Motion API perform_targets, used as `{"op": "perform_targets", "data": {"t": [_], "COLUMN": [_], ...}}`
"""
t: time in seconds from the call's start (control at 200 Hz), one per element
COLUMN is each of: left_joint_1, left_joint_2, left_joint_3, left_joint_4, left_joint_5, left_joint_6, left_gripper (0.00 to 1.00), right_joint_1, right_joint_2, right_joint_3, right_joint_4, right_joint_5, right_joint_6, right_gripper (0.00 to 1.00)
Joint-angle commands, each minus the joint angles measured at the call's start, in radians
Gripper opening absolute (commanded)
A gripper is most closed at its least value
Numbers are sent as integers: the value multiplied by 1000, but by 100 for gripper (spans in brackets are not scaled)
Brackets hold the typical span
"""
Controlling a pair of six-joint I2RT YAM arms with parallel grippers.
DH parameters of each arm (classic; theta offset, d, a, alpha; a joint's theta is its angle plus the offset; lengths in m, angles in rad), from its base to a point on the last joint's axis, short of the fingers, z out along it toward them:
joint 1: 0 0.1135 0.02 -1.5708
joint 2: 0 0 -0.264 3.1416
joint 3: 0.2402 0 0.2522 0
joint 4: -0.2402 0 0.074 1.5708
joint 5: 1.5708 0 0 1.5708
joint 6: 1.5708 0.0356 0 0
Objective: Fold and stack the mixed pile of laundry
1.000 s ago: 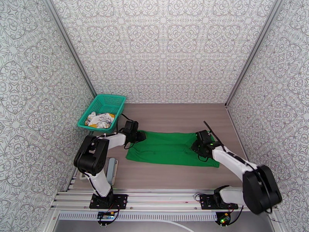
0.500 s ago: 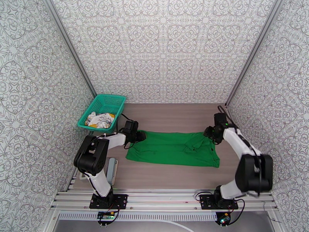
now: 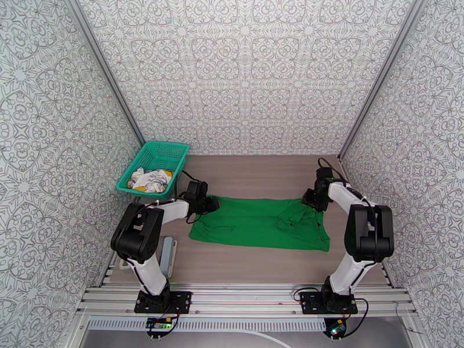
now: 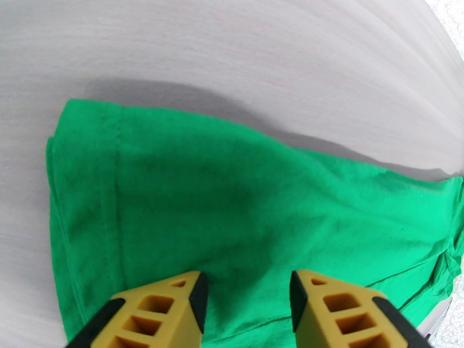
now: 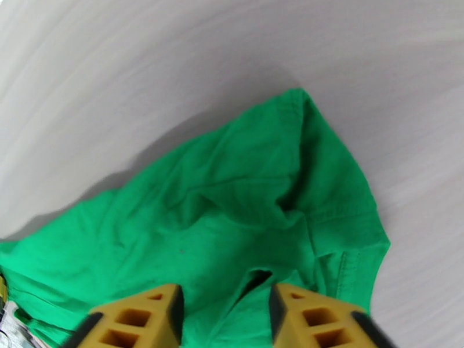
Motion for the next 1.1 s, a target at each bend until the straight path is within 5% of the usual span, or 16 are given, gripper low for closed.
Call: {"op": "perform_targets", "data": {"t": [0.0,0.15,0.89,1.005,1.095], "left_joint_1": [15,20,41,41,39], "left_joint_2": [38,37,30,27,14], "left_joint_3": [-15,-19,-24,-22,-20], "left_joint_4": [-57,-54,-56,-63,-72], "left_joint_5": [-9,-9,-8,-9,-8], "left_joint_6": [8,8,8,8,12], "left_gripper": [45,45,45,45,45], "right_joint_1": [-5,-5,-5,-5,-5], "right_joint_2": [3,-46,-577,-605,-635], "right_joint_3": [8,-12,-575,-576,-521], "right_joint_4": [-24,-28,134,90,33], "right_joint_5": [40,56,-46,-42,17], "right_joint_6": [-13,-11,248,231,192], "right_gripper": [21,0,0,33,48]}}
